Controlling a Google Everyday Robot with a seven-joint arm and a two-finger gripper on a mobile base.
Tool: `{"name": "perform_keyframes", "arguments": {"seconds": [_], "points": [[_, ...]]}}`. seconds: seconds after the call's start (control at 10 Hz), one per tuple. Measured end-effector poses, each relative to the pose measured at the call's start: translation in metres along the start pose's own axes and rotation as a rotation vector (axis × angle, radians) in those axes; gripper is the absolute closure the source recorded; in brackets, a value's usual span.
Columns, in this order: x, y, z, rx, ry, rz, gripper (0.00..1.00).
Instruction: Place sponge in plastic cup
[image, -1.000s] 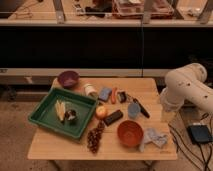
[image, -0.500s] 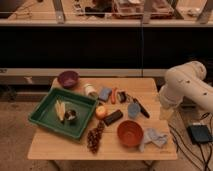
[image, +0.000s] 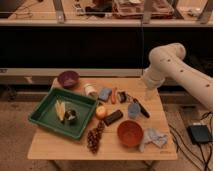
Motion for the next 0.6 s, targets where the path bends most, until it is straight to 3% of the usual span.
{"name": "perform_keyframes", "arguments": {"seconds": [0.3,0.4,0.5,0.6], "points": [[-0.050,-0.044,0.005,0.042,-0.035,-0.076,0.35],[-0.061,-0.074,0.008,0.069,-0.044,-0.091,0.35],[-0.065,-0.114,0.019,0.078,-0.018,-0.102,0.35],[-0.060,-0.132,0.031,0.055,-0.003,-0.098,0.35]]}}
